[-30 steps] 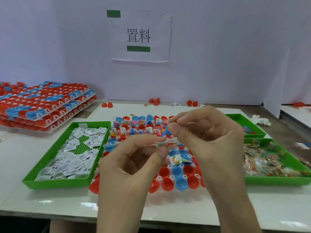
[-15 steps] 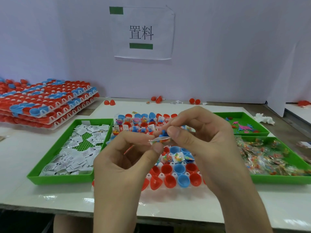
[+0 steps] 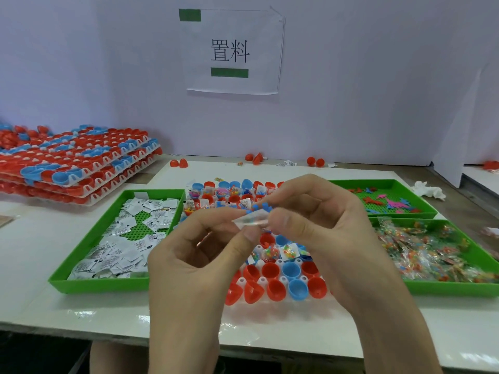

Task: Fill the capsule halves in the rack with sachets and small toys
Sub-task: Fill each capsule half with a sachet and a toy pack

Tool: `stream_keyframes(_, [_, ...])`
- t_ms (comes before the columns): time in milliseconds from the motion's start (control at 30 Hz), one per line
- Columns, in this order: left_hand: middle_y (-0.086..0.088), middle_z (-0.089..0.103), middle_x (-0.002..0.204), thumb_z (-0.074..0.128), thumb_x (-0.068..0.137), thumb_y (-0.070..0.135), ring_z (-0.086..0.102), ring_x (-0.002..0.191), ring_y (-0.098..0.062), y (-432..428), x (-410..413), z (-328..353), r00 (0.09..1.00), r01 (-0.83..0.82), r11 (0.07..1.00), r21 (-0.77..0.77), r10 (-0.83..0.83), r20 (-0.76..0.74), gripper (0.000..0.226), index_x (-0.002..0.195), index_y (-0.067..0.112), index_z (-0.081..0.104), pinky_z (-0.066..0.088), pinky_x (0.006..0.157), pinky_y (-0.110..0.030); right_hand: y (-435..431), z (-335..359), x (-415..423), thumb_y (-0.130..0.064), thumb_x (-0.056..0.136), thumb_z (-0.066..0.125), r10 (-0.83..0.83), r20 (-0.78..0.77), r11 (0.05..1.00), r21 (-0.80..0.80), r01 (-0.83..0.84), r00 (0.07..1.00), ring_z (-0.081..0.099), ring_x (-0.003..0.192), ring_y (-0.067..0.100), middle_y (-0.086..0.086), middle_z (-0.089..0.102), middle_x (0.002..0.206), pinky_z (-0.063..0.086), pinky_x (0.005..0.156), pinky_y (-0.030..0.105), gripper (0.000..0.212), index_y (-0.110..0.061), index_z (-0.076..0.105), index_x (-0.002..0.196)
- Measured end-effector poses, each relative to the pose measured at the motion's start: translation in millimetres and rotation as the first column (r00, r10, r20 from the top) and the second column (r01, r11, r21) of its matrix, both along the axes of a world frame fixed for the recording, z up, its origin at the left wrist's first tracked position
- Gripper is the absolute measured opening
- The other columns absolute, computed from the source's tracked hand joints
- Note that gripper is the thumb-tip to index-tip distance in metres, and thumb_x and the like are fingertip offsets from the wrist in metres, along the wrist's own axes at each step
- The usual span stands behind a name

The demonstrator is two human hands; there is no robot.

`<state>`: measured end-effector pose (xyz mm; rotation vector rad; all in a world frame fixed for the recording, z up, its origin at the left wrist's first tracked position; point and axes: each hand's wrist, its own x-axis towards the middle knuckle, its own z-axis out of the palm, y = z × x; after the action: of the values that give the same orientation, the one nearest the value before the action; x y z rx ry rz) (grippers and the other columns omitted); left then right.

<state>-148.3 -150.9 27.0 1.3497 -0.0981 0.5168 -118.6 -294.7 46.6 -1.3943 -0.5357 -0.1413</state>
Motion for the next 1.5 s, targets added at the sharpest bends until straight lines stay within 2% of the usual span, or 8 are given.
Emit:
stream_keyframes(300, [-0.007, 0.071, 0.07, 0.079, 0.047, 0.034, 0.071, 0.066, -0.015, 2, 0, 2, 0.999, -0.01, 1.0, -0.023, 0.009, -0.048, 0.025, 0.071, 0.027, 0.077, 0.057, 0.06, -0.018, -3, 2, -3, -0.021, 0.064, 0.084, 0.051, 0.055, 0.995, -0.085, -0.046, 0.997, 0.075, 0.084, 0.013, -0.003, 0.078, 0.089, 0.057, 0.072, 0.018, 0.027, -0.029, 0.076, 0.088])
stream_keyframes(467, [0.002, 0.067, 0.063, 0.08, 0.051, 0.035, 0.069, 0.064, -0.012, 0, -1, 3, 0.999, 0.043, 0.999, 0.025, -0.043, -0.005, 0.026, 0.076, 0.031, 0.078, 0.056, 0.06, -0.018, 2, -4, 3, -0.029, 0.068, 0.081, -0.046, 0.008, 0.999, 0.025, 0.046, 0.999, 0.075, 0.076, 0.018, 0.0, 0.076, 0.08, 0.057, 0.07, 0.022, 0.014, -0.026, 0.075, 0.08])
stream_keyframes(767, [-0.001, 0.076, 0.082, 0.092, 0.047, 0.031, 0.075, 0.081, -0.019, 0, 0, 0, 0.994, 0.109, 0.993, 0.054, -0.109, -0.007, 0.046, 0.091, 0.036, 0.079, 0.056, 0.066, -0.017, 3, -4, 3, -0.026, 0.068, 0.08, -0.091, -0.02, 0.995, 0.045, 0.091, 0.996, 0.075, 0.075, 0.021, 0.005, 0.077, 0.081, 0.058, 0.068, 0.023, 0.013, -0.021, 0.076, 0.079])
stream_keyframes(1000, [-0.001, 0.077, 0.078, 0.08, 0.055, 0.036, 0.075, 0.075, -0.015, 10, -1, -3, 0.998, 0.06, 0.998, 0.006, -0.06, 0.013, 0.025, 0.079, 0.035, 0.081, 0.057, 0.064, -0.017, 4, -4, -1, -0.022, 0.071, 0.08, -0.077, 0.038, 0.996, -0.052, 0.079, 0.996, 0.076, 0.08, 0.018, 0.002, 0.078, 0.083, 0.057, 0.07, 0.02, 0.01, -0.02, 0.075, 0.079])
stream_keyframes(1133, [0.003, 0.076, 0.072, 0.077, 0.054, 0.038, 0.072, 0.066, -0.008, 33, 1, 1, 1.0, -0.005, 0.98, 0.198, 0.011, -0.029, 0.021, 0.075, 0.037, 0.08, 0.054, 0.056, -0.013, 4, -8, 0, -0.019, 0.079, 0.079, -0.091, 0.052, 0.973, -0.207, 0.1, 0.995, 0.075, 0.086, 0.01, -0.008, 0.078, 0.087, 0.057, 0.077, 0.018, 0.013, -0.027, 0.075, 0.087])
stream_keyframes(1233, [0.007, 0.077, 0.074, 0.077, 0.056, 0.037, 0.073, 0.072, -0.007, 72, 10, 5, 0.991, 0.002, 0.903, 0.43, 0.056, -0.123, 0.019, 0.075, 0.04, 0.079, 0.055, 0.06, -0.012, -2, -7, 2, -0.03, 0.079, 0.075, -0.174, 0.061, 0.959, -0.218, 0.183, 0.983, 0.074, 0.085, 0.008, -0.01, 0.077, 0.089, 0.056, 0.078, 0.015, 0.009, -0.031, 0.075, 0.088])
stream_keyframes(1367, [0.016, 0.075, 0.073, 0.083, 0.072, 0.018, 0.071, 0.075, -0.001, 111, 26, 6, 0.967, 0.079, 0.647, 0.758, 0.135, -0.216, 0.016, 0.071, 0.033, 0.079, 0.056, 0.067, -0.013, -11, -4, 5, -0.042, 0.071, 0.064, -0.263, 0.054, 0.949, -0.166, 0.268, 0.963, 0.073, 0.079, 0.007, -0.009, 0.077, 0.083, 0.053, 0.071, 0.011, 0.023, -0.029, 0.074, 0.087])
stream_keyframes(1500, [0.026, 0.07, 0.07, 0.084, 0.074, 0.015, 0.067, 0.072, 0.005, 119, 33, 1, 0.967, 0.132, 0.421, 0.898, 0.143, -0.209, 0.022, 0.071, 0.034, 0.076, 0.049, 0.067, -0.006, -15, -5, 6, -0.037, 0.075, 0.065, -0.292, 0.052, 0.943, -0.154, 0.296, 0.955, 0.073, 0.077, 0.007, -0.009, 0.076, 0.079, 0.053, 0.069, 0.01, 0.017, -0.027, 0.074, 0.086])
